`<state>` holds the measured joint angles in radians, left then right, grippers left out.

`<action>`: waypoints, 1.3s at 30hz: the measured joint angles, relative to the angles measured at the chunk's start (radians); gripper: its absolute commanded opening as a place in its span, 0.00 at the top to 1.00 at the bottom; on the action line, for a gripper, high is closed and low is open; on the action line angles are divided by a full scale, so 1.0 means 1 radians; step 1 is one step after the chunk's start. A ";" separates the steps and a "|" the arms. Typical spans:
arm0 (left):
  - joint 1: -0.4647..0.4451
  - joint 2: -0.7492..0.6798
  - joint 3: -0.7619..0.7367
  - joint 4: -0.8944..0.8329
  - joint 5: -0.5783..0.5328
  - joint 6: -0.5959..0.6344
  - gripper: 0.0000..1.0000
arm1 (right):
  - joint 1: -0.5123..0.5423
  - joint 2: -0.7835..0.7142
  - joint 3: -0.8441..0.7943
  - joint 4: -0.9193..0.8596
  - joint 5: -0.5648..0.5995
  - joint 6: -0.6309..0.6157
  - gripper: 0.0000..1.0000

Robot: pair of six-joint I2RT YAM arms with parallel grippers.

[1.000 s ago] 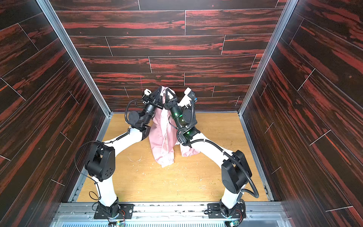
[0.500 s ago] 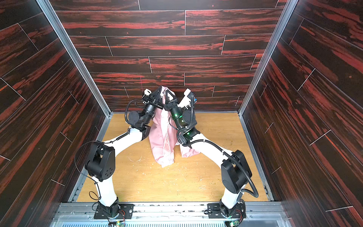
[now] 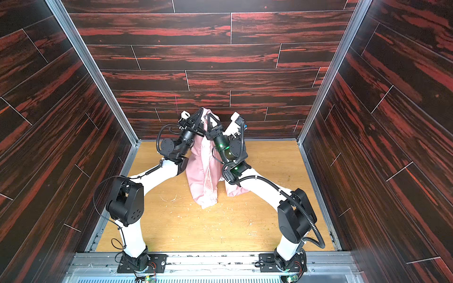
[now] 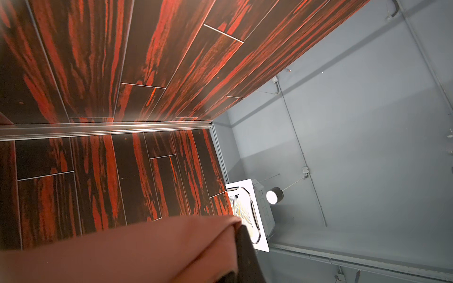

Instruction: Zip up the jacket

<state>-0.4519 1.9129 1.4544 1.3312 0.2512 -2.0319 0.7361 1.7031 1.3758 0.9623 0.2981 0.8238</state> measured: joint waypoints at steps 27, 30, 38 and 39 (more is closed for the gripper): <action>-0.022 0.000 -0.008 -0.022 0.006 0.012 1.00 | -0.019 -0.002 -0.022 0.053 -0.077 0.032 1.00; -0.027 0.000 -0.023 -0.027 0.006 0.016 1.00 | -0.019 -0.002 -0.022 0.045 -0.092 0.029 1.00; -0.033 0.005 -0.026 -0.030 0.008 0.020 1.00 | -0.018 -0.021 -0.041 0.016 -0.099 0.020 1.00; -0.034 0.005 -0.026 -0.030 0.009 0.020 1.00 | -0.018 -0.029 -0.050 0.010 -0.093 0.013 1.00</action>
<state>-0.4858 1.9182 1.4288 1.3010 0.2604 -2.0117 0.7177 1.6741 1.3262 0.9718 0.2047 0.8364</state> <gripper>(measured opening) 0.063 0.050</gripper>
